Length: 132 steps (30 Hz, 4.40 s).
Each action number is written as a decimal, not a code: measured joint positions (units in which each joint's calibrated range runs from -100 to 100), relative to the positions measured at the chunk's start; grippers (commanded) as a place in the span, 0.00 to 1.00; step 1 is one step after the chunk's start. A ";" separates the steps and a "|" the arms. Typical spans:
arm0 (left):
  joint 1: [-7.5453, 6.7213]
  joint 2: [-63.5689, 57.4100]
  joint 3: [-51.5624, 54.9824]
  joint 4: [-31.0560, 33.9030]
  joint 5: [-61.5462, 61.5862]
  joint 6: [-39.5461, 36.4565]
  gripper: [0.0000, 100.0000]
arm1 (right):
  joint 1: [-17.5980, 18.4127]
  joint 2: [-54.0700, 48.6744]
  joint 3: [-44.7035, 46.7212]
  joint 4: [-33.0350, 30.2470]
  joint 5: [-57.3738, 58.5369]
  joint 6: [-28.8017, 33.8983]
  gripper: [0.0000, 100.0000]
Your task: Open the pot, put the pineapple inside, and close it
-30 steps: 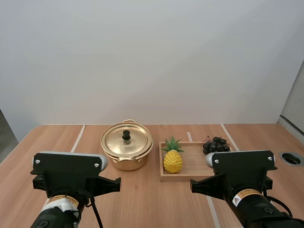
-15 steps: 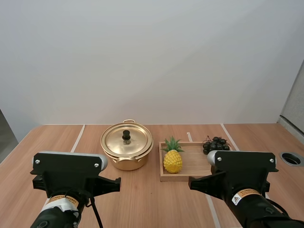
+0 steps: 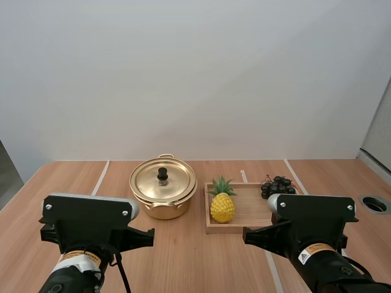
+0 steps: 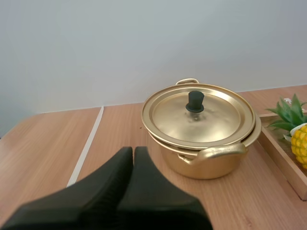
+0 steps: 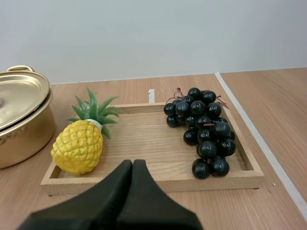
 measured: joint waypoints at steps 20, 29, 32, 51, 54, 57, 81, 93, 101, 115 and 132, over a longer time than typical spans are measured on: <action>0.00 -0.10 -10.46 14.02 2.10 -6.48 1.00 | -1.77 0.00 -0.02 -22.93 -5.58 0.95 1.00; 0.00 -0.10 -17.36 16.02 -20.51 -2.74 1.00 | -1.80 -0.03 -19.07 -31.42 4.21 2.46 1.00; 0.00 0.08 -20.81 15.91 -27.21 -4.40 1.00 | -1.80 -0.14 -26.48 -28.16 4.92 3.52 1.00; -1.65 52.66 -55.09 -5.38 18.38 18.89 1.00 | -1.80 15.69 -46.45 -22.85 34.51 -1.25 1.00; -1.96 61.05 -59.16 -14.14 34.24 28.96 1.00 | -1.80 15.94 -46.45 -21.48 37.50 -2.10 1.00; -2.11 68.76 -61.87 -20.20 47.93 34.62 1.00 | -1.80 15.94 -46.45 -21.23 39.40 -2.10 1.00; -2.19 93.29 -70.00 -22.66 42.99 38.74 1.00 | -2.30 15.94 -46.45 -20.14 45.12 -2.36 1.00; -2.19 100.33 -70.00 -22.44 39.06 39.87 1.00 | -3.41 15.94 -46.45 -17.03 46.90 -2.46 1.00; -2.19 101.77 -70.00 -20.57 39.06 39.87 1.00 | -3.41 15.94 -46.45 -18.22 46.90 -2.46 1.00; -2.19 101.77 -70.00 -20.13 38.46 39.77 0.00 | -3.41 15.94 -46.45 -18.46 46.90 -2.46 1.00; -2.19 93.31 -84.03 -20.03 48.07 36.80 0.00 | -3.41 15.94 -46.45 -18.77 46.90 -2.46 1.00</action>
